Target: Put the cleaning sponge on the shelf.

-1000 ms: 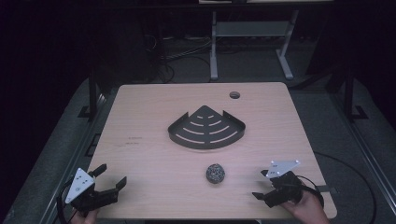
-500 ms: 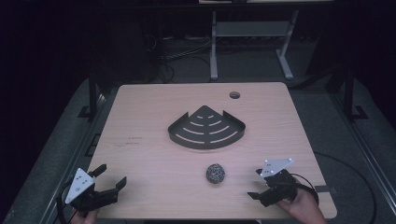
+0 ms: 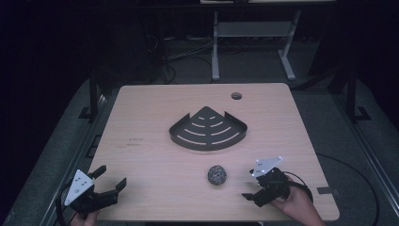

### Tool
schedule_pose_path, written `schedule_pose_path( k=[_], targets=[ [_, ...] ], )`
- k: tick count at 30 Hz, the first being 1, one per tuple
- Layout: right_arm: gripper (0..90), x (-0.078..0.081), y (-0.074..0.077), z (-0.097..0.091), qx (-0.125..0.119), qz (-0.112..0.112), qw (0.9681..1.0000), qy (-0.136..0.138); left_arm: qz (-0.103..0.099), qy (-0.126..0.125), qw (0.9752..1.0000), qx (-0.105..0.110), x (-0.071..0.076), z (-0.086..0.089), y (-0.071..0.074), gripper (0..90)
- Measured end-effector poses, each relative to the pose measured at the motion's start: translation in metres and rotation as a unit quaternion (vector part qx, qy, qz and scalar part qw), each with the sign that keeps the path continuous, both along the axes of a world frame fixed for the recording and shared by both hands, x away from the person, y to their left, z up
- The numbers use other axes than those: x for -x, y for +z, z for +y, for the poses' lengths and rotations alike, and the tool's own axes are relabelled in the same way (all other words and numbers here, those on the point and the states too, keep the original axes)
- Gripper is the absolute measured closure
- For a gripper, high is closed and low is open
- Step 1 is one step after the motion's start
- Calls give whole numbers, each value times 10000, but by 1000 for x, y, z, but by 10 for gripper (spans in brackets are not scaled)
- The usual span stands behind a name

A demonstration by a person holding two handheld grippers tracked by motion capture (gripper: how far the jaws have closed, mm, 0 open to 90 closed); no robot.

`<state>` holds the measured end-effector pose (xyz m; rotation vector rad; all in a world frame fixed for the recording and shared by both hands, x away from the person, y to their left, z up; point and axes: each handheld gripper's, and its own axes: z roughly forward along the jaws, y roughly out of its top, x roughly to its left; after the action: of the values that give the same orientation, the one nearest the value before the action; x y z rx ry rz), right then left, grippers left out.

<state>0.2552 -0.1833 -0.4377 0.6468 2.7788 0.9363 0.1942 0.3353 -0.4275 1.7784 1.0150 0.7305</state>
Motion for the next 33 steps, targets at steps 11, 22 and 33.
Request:
schedule_pose_path(
  k=[11, 22, 33],
  targets=[
    [156, -12, 7, 25, 120, 71, 9994, 312, -16, 32, 10000, 38, 1, 1, 0, 132],
    [151, -25, 10, 49, 162, 138, 9982, 566, -17, 44, 10000, 35, 1, 0, 0, 132],
    [151, -36, 12, 69, 222, 200, 9968, 736, -14, 38, 10000, 29, 1, 0, 0, 133]
  ],
)
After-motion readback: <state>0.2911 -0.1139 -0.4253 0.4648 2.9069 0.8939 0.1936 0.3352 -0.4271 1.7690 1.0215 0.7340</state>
